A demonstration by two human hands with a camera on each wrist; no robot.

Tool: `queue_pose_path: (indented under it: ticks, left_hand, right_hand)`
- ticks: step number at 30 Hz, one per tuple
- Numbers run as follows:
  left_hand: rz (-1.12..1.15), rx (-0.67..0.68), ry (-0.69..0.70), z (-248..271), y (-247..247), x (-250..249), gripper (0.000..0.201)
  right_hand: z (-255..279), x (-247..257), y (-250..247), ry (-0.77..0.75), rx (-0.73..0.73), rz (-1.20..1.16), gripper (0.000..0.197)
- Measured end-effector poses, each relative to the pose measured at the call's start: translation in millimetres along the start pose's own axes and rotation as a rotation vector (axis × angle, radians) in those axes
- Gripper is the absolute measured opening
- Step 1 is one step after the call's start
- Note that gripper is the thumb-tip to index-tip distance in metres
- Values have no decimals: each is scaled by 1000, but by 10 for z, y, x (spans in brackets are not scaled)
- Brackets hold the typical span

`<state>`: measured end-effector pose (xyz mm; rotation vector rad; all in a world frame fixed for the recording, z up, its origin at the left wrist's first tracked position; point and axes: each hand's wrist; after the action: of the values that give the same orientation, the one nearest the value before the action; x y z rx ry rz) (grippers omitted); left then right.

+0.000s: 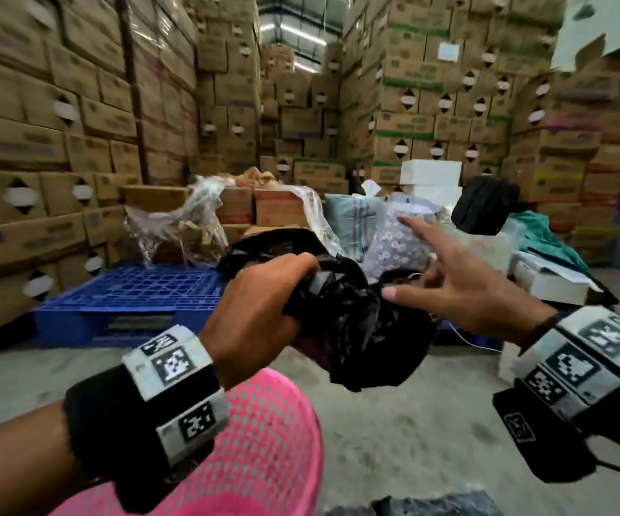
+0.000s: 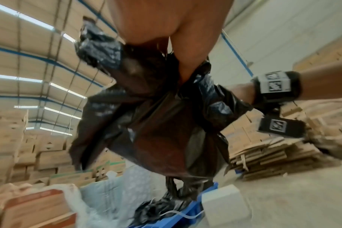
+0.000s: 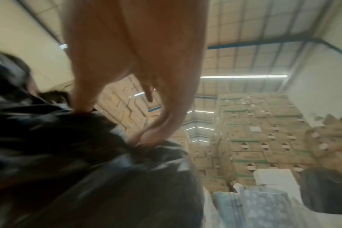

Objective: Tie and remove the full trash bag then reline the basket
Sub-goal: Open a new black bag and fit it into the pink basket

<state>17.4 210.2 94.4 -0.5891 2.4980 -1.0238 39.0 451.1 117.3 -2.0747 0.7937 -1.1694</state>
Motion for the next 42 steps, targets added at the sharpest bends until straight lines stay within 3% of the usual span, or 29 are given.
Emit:
queue_pose_path:
  ticks: [2, 4, 6, 9, 14, 16, 18, 21, 26, 27, 29, 31, 32, 33, 34, 36, 38, 40, 42]
  left_hand:
    - [-67, 3, 30, 272, -225, 171, 25]
    - [-140, 51, 69, 541, -379, 320, 19]
    - [-175, 102, 55, 820, -538, 513, 10]
    - [-176, 169, -5, 1171, -740, 849, 18]
    - [57, 447, -171, 1623, -1032, 1235, 71]
    - [149, 503, -222, 1709, -1157, 1376, 80]
    - [149, 504, -257, 1723, -1243, 1551, 74]
    - [131, 424, -309, 1622, -1251, 1781, 45]
    - [277, 270, -415, 1278, -995, 1979, 25]
    - [345, 303, -441, 1188, -949, 1986, 29]
    - [413, 516, -501, 1028, -821, 2021, 53]
    - [428, 740, -447, 886, -605, 1991, 72]
    - [453, 783, -380, 817, -468, 1957, 78]
    - [473, 783, -313, 758, -347, 1923, 70]
    - [455, 781, -272, 707, -248, 1882, 49]
    - [382, 739, -233, 609, -156, 1812, 13]
    - [276, 639, -222, 525, -174, 1775, 21]
    - [180, 483, -171, 494, -295, 1726, 17]
    - [95, 384, -111, 515, -446, 1674, 12]
  right_hand:
    - [-167, 62, 246, 50, 197, -67, 93]
    - [-314, 160, 532, 26, 269, -69, 50]
    - [-482, 325, 838, -58, 233, 53, 4]
    - [-685, 589, 1240, -164, 136, 216, 24]
    - [-789, 878, 1620, -439, 27, 407, 7]
    - [-704, 881, 1741, -512, 52, 536, 4]
    - [-572, 788, 1849, -543, 75, 676, 14]
    - [-411, 691, 1912, -549, 82, 731, 38]
    - [-226, 773, 1922, -610, 114, 787, 34]
    - [-180, 798, 1898, -625, 133, 808, 35]
    - [-115, 858, 1863, -658, 164, 833, 39]
    - [-81, 947, 1866, -694, 169, 854, 38]
    - [-70, 996, 1885, -719, 170, 861, 35]
    - [-72, 1047, 1917, -743, 186, 861, 31]
    - [-75, 1075, 1943, -752, 215, 857, 29]
    - [-88, 1043, 1929, -670, 279, 843, 25]
    - [-82, 920, 1849, -491, 305, 742, 16]
    - [-36, 850, 1767, -314, 302, 489, 8]
    - [-17, 850, 1654, -202, 139, 189, 14]
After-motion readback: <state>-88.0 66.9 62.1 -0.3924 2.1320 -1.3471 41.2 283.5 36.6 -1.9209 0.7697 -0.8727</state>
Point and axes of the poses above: each hand's wrist, its own z-axis away from the middle knuckle, its own y-axis out of the palm, x = y × z, and after that the axes turned 6 degrees about x, right-handed
